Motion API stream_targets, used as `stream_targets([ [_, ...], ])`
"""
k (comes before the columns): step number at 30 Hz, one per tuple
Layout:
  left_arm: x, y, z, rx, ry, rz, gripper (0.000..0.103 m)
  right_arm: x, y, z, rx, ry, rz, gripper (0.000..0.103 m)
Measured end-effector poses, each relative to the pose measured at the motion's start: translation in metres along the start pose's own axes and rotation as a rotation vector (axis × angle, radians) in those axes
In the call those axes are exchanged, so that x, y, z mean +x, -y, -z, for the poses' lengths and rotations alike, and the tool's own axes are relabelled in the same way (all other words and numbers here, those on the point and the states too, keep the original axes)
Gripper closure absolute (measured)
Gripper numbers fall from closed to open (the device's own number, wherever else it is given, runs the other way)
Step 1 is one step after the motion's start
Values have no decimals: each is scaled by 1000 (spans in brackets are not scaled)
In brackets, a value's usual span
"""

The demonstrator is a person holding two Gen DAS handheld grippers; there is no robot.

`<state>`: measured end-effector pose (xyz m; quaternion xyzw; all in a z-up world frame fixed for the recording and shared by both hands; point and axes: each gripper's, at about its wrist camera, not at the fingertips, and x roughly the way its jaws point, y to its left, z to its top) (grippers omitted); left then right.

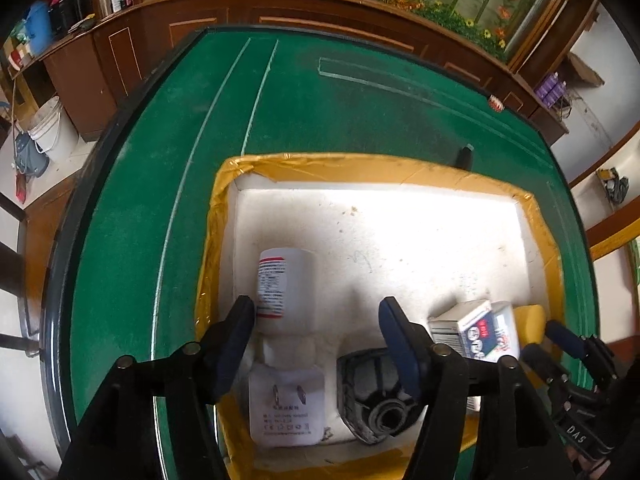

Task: Organize rigid objects
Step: 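Open the left tool to set the red-labelled bottle in the tray while the right tool releases the ball, then grasp the small white bottle with the left tool while the right tool grasps the black tape roll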

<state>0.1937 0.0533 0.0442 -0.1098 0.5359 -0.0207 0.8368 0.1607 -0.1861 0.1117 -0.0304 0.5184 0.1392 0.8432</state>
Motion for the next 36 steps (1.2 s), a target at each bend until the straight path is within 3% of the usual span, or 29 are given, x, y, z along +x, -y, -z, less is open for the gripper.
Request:
stream_targets([
  [8, -47, -9, 15, 5, 77, 8, 25, -32, -4, 4, -12, 47, -35, 38],
  [19, -75, -50, 103, -63, 37, -32, 24, -55, -5, 49, -9, 12, -123, 35],
  [23, -71, -41, 125, -52, 14, -36, 24, -54, -4, 72, -16, -26, -133, 35],
  [33, -63, 11, 142, 128, 37, -57, 25, -63, 6, 104, -16, -51, -134, 35],
  [36, -50, 13, 140, 142, 9, -75, 34, -65, 9, 108, -8, -52, -131, 35],
])
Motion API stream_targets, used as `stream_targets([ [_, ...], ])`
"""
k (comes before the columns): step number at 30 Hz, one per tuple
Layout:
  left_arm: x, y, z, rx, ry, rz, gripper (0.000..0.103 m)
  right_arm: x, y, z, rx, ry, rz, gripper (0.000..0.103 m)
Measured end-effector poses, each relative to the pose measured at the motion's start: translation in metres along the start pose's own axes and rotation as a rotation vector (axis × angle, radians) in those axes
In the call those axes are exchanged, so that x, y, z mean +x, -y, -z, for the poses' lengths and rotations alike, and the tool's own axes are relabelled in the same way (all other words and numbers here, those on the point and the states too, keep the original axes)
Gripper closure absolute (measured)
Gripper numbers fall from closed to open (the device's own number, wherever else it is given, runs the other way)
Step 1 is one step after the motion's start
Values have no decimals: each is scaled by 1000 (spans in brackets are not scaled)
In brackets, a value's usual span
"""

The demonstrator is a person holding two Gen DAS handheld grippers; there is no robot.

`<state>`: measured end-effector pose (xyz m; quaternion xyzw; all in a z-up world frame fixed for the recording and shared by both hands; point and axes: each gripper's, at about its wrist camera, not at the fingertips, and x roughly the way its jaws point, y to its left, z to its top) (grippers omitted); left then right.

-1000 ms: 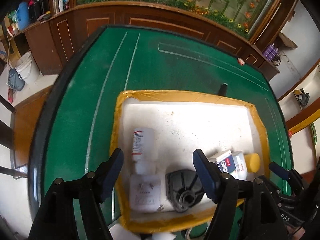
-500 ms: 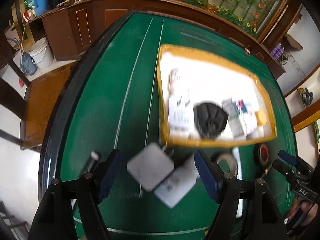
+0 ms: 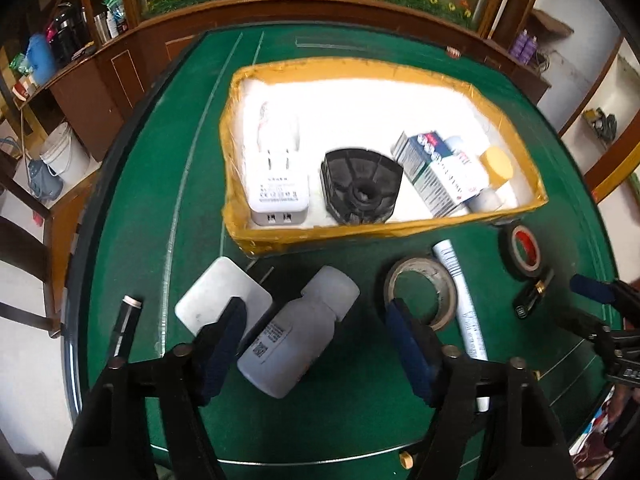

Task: Organize rigid objects
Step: 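Grasp the small white bottle with the left tool while the right tool grasps the black tape roll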

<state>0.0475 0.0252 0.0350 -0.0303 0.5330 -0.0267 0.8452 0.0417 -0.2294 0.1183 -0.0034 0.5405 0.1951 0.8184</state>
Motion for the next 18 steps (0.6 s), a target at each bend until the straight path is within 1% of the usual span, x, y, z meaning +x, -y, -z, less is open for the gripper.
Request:
stream_targets([
  [1, 4, 1, 0, 5, -9, -1, 37, -1, 2, 2, 3, -1, 1, 35],
  [4, 7, 8, 2, 44, -2, -13, 37, -1, 7, 5, 14, -4, 6, 35],
  [6, 7, 11, 3, 52, -6, -10, 37, -2, 10, 6, 20, -7, 9, 35],
  [7, 7, 11, 4, 53, -11, -2, 39, -2, 10, 7, 22, -8, 10, 35],
  [8, 9, 11, 5, 53, -25, 6, 41, -2, 10, 7, 24, -9, 10, 35],
  [10, 14, 12, 8, 47, -59, 14, 54, -2, 9, 6, 25, -8, 8, 35],
  [12, 21, 9, 16, 21, -102, 43, 62, -1, 8, 5, 22, -7, 5, 35],
  [13, 19, 8, 20, 20, -81, 44, 61, -1, 6, 5, 19, -6, 4, 35],
  [15, 18, 6, 26, 4, -83, 54, 61, 0, 5, 4, 15, -5, 2, 35],
  [18, 18, 4, 25, -15, -88, 64, 61, 4, 3, 0, 6, -7, 4, 35],
])
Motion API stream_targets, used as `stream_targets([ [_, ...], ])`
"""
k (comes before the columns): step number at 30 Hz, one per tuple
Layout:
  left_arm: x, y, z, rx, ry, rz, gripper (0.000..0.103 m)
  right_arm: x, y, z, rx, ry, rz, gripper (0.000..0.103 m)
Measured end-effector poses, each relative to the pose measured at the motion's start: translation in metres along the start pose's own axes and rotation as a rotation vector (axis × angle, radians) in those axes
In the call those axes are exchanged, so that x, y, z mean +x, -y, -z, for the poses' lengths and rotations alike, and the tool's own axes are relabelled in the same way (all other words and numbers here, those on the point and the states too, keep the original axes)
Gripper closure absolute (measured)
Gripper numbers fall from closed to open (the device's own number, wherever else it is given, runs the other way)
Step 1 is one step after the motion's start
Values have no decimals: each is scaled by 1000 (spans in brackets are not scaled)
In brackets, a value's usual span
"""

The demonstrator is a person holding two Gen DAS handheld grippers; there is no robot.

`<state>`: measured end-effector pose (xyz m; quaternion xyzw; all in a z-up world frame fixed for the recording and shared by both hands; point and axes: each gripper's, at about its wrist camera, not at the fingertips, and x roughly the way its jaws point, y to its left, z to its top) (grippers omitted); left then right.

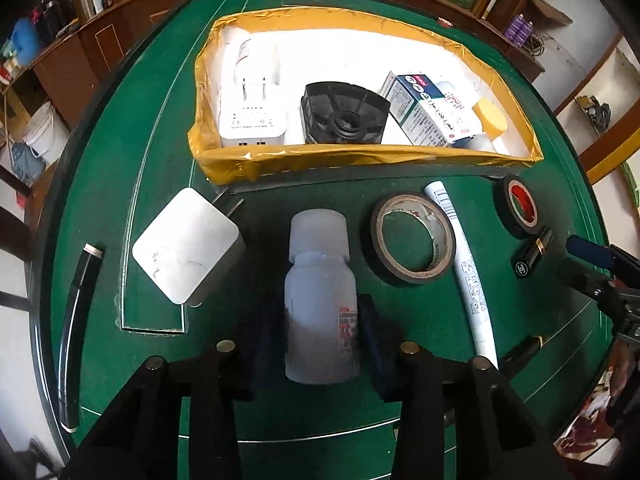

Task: Organize rigid objects
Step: 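Grasp the small white bottle with the left tool while the right tool grasps the black tape roll, then carry the small bottle with the left tool while the right tool carries the tape roll over the tray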

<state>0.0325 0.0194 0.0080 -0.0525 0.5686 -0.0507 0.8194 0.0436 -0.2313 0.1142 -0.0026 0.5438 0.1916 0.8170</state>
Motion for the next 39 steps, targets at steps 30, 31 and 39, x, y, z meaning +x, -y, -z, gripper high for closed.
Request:
stream_targets([
  [30, 0, -6, -7, -57, 4, 8, 65, 44, -10, -33, -107, -60, 130, 42],
  [31, -1, -6, -5, -61, 7, 9, 65, 43, -11, -32, -111, -61, 127, 42],
  [39, -8, -8, 10, -103, 28, -10, 65, 30, -26, -35, -171, -52, 81, 42],
])
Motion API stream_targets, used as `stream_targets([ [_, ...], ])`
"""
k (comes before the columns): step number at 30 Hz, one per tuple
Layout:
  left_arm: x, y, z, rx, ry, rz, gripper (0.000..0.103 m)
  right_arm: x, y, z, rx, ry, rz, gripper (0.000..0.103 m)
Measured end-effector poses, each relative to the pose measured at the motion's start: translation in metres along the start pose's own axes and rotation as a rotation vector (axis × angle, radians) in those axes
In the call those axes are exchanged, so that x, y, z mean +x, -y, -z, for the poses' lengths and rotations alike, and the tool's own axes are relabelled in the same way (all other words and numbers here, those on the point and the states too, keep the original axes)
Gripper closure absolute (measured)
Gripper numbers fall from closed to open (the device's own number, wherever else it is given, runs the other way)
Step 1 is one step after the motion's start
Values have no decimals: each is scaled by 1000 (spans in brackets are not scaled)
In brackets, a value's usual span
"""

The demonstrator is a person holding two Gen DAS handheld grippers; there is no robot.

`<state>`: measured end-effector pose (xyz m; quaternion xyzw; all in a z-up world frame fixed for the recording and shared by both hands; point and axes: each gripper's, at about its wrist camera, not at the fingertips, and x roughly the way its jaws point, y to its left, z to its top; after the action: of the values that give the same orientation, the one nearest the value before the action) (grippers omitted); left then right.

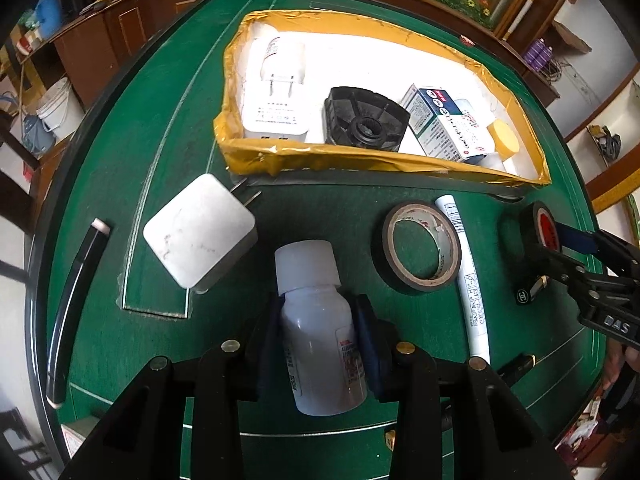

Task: Organize rigid objects
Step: 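Carry the small bottle with the left tool while the right tool carries the tape roll over the tray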

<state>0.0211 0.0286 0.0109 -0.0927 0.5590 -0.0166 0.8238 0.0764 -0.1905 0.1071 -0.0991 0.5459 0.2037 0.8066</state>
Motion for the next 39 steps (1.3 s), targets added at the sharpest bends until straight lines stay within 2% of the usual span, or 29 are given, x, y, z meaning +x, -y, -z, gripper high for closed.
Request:
stream_targets([
  [4, -5, -6, 11, -47, 22, -5, 65, -10, -8, 0, -26, 11, -46, 42],
  [10, -13, -12, 27, -94, 30, -19, 65, -19, -18, -4, -86, -2, -66, 42],
  [15, -17, -14, 31, -110, 28, -28, 65, -24, -25, -17, -119, 2, -74, 42],
  [19, -27, -20, 30, -113, 44, -6, 65, -29, -32, -28, -121, 25, -86, 42],
  [28, -31, -28, 2, -127, 89, 108, 65, -34, -45, -48, -119, 31, -52, 42],
  [39, -37, -29, -42, -16, 119, 189, 65, -37, -33, -75, -15, 72, 1, 42],
])
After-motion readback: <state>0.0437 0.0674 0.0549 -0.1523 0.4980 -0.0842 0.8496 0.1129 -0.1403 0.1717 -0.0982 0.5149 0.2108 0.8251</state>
